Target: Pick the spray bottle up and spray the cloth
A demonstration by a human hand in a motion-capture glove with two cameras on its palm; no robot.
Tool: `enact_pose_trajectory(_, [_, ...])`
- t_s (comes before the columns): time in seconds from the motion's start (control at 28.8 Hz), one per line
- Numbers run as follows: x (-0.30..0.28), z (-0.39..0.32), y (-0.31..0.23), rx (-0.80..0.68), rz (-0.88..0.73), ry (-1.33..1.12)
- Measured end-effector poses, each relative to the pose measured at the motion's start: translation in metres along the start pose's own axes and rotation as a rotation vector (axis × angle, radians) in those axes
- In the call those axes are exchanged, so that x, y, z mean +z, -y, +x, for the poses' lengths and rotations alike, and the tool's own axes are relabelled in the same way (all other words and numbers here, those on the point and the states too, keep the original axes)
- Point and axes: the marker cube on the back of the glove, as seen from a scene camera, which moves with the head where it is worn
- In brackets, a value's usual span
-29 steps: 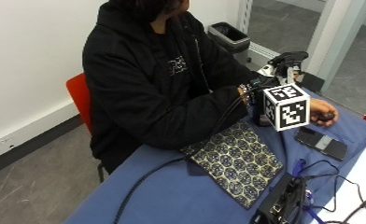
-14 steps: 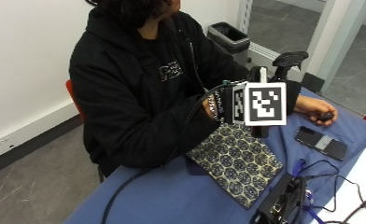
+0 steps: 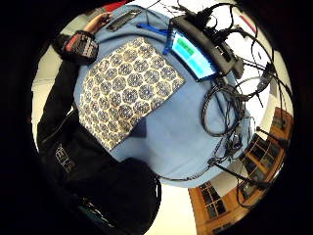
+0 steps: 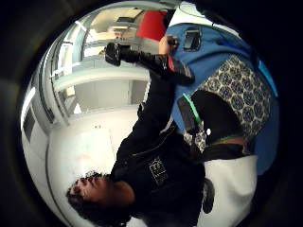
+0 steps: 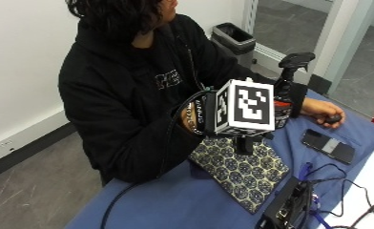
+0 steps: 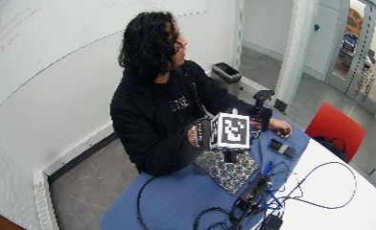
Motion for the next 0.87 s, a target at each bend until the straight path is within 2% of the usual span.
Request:
enact_pose_trajectory(0.21, [-0.018, 0.006, -0.017, 0.006, 0.091, -0.087])
enact_pose_trajectory(0.45, [-0.034, 0.014, -0.023, 0.091, 0.263, -0.157])
enact_pose_trajectory(0.76, [-0.044, 0.017, -0.005, 0.117, 0.342, -0.158])
enact_pose_trajectory(0.87, [-0.038, 0.016, -0.015, 0.105, 0.300, -0.156])
